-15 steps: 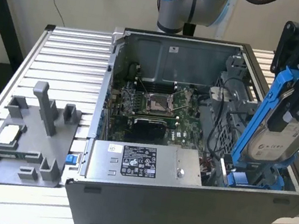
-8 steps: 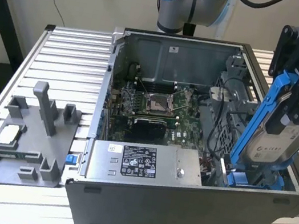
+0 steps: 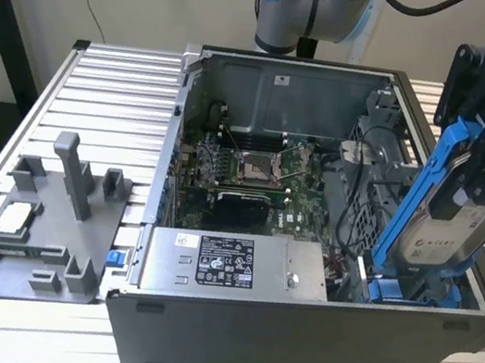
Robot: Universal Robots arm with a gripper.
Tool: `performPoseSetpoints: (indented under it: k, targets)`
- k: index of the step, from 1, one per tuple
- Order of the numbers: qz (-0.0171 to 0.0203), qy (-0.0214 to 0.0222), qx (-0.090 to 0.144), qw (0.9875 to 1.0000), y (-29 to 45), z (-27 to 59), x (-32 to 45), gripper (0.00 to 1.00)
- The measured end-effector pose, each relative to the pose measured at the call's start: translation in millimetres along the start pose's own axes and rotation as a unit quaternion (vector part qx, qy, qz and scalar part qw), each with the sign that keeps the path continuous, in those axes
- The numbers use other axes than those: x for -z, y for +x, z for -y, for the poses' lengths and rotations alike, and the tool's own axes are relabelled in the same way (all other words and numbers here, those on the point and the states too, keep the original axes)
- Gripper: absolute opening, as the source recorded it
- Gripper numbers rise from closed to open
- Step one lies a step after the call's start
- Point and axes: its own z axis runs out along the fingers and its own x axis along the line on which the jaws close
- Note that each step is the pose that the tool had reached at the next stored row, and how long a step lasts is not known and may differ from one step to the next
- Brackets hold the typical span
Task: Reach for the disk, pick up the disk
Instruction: 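Pick up the disk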
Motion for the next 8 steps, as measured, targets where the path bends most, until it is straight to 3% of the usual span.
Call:
performPoseSetpoints:
  k: [8]
  targets:
    - [-0.0001,0.0,0.0,1.0,0.0,0.0,-1.0,0.0]
